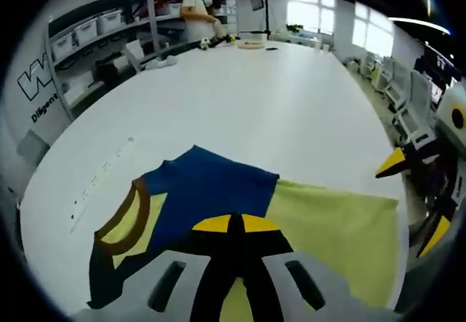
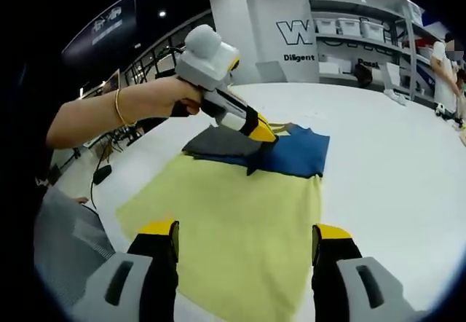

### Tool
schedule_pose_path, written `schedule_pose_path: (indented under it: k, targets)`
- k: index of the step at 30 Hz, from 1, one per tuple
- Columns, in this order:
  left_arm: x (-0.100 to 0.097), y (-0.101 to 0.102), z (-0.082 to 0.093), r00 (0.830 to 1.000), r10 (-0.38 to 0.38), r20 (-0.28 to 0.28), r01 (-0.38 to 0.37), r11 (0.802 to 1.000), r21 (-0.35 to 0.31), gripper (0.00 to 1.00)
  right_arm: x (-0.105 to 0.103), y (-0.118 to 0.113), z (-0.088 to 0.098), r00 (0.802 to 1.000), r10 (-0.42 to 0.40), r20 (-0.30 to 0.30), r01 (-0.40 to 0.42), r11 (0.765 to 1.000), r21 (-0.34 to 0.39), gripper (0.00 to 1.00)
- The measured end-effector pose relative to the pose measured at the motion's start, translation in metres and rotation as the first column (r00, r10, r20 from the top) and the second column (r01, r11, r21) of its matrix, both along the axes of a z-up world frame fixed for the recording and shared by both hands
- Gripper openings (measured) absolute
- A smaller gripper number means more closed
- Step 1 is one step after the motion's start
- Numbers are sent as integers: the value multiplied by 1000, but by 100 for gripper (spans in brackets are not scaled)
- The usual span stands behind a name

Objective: Fold the garment on the visible template until the final outline fits inside the template.

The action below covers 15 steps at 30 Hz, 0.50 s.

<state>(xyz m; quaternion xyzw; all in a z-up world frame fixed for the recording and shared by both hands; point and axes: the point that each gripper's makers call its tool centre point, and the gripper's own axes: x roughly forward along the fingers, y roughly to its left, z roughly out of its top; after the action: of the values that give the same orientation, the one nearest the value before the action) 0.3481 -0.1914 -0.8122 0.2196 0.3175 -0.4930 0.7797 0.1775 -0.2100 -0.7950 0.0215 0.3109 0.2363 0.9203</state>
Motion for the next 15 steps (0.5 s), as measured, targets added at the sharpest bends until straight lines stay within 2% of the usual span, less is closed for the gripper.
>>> schedule_pose_path:
  k: [7, 15]
  targets:
    - [-2, -11, -19, 1000, -9, -25, 9, 1000, 13, 2, 2, -4, -4, 1000, -4, -2, 4, 1000, 7, 72]
    - [-2, -14, -33, 999, -11, -43, 12, 1000, 23, 2, 3, -5, -5, 1000, -14, 1, 14, 1000, 14, 72]
